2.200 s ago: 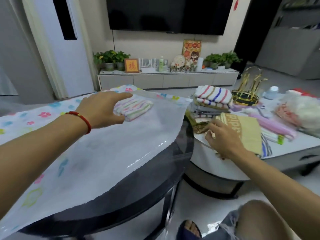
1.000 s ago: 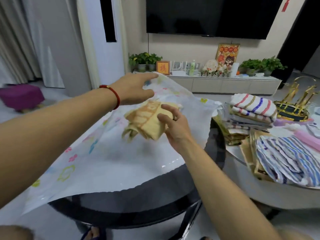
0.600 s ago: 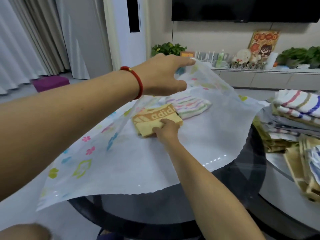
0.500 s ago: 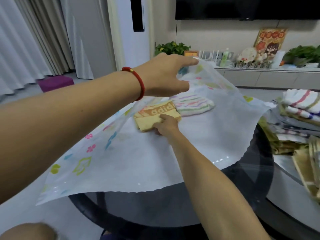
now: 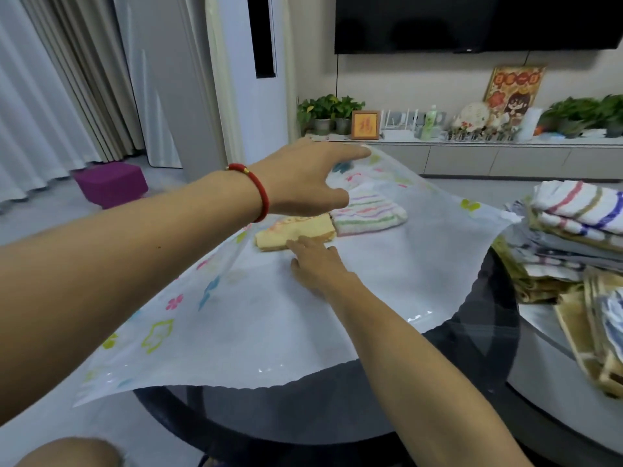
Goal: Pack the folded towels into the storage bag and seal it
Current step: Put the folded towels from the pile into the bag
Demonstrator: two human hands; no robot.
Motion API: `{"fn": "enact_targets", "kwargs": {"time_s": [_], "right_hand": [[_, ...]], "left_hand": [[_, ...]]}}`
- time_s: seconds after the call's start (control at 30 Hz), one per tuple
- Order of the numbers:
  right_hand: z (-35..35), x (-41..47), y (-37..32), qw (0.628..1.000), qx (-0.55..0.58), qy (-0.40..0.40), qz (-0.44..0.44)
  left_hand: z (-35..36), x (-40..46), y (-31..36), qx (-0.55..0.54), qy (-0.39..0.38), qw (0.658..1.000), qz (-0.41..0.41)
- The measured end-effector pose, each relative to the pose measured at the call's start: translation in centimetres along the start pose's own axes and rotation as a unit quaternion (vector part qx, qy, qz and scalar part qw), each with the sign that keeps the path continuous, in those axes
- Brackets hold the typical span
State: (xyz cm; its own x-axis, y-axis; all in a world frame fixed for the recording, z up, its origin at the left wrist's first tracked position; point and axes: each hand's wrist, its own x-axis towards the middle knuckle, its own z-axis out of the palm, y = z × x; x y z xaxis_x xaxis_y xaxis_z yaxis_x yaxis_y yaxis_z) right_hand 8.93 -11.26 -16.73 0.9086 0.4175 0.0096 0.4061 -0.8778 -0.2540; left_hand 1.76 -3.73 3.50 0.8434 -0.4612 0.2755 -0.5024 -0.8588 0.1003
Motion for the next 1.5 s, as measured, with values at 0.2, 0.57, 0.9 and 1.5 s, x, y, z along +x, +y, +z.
{"fn": "enact_targets", "kwargs": {"time_s": [0.2,0.57,0.9,1.5], "right_hand": [[-3.2,-12.0,7.5,0.997,0.000,0.071,-0.018],[-10.8,-34.9,30.1,0.891,-0.115,0.224,0.378],[-12.1,-37.2,36.6,0.862,0.106,0.168,0.467],[-18.6,-32.7,16.2,0.867,0.458,-0.011,0.195]], "left_hand": [[2.5,-0.2,1.5,0.029,-0.017,0.999,0.002],[8.1,-1.2,4.7,-0.023,-0.007,0.999,-0.030],[9.1,-0.9,4.3,-0.029,-0.013,0.999,-0.041],[5.0,-8.5,-1.2,0.150,-0.057,0.983,-0.092]]}}
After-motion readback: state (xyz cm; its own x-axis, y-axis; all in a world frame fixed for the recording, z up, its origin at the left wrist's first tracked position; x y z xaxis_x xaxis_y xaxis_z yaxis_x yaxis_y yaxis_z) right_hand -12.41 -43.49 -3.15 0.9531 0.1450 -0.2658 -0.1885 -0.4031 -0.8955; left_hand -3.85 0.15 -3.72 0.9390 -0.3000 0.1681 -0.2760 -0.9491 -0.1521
